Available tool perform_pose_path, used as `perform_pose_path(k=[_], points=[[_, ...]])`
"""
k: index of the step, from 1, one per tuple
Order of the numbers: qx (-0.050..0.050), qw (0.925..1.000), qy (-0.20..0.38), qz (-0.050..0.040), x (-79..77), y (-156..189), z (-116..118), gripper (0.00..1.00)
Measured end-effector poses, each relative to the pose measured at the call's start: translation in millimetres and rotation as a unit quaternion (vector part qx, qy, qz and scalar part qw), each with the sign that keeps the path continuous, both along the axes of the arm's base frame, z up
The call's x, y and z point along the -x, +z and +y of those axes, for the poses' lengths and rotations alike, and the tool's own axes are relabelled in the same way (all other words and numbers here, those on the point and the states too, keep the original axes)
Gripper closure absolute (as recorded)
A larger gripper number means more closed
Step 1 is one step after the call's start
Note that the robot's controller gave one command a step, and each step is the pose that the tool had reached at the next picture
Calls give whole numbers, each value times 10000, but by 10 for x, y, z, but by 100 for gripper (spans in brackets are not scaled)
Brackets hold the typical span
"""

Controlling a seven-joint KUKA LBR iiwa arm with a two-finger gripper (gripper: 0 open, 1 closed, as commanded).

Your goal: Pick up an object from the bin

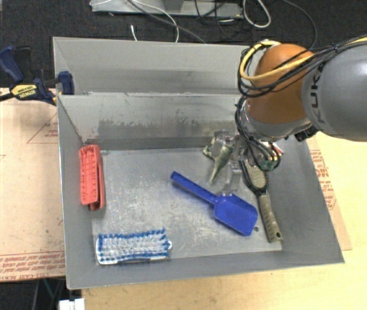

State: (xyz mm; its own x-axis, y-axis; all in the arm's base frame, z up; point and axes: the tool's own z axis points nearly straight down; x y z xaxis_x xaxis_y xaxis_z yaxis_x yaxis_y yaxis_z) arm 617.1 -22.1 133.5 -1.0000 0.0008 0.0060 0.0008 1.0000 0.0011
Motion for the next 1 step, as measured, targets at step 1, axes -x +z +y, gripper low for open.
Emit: perform_pose_path(k=[1], points=[[2, 10000, 4, -39, -19, 50, 1, 0]])
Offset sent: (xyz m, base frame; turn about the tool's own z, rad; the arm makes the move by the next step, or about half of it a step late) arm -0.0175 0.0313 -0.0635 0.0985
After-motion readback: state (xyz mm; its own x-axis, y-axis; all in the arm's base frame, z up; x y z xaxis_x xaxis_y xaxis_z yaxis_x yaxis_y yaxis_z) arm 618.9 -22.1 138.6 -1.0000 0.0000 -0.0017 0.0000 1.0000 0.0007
